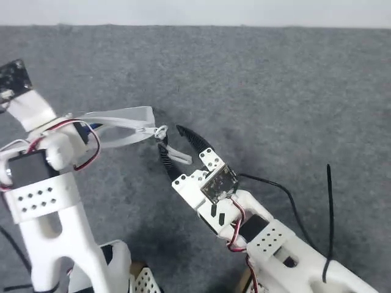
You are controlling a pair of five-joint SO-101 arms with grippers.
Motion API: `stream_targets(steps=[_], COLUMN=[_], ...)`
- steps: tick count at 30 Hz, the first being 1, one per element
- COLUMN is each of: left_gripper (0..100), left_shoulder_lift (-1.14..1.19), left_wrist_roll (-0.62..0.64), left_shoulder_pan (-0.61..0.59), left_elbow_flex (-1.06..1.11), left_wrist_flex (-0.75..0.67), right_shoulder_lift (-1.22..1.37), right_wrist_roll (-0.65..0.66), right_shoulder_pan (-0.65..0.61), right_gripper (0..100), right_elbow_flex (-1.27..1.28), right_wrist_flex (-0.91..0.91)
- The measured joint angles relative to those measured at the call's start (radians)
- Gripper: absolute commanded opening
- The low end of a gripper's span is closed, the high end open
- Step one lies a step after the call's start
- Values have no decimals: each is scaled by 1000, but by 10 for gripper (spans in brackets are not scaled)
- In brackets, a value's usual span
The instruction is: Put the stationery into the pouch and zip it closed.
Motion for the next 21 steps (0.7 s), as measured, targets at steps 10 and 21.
stream_targets(steps=[10, 21], left_gripper=[10, 10], left_shoulder_lift=[0, 0], left_wrist_roll=[0, 0], left_shoulder_pan=[0, -2], left_elbow_flex=[0, 14], left_wrist_flex=[0, 0], right_shoulder_lift=[216, 497], right_wrist_roll=[-130, -100], right_shoulder_pan=[0, 0], right_gripper=[177, 177], right_elbow_flex=[-74, -147], right_wrist_flex=[0, -212])
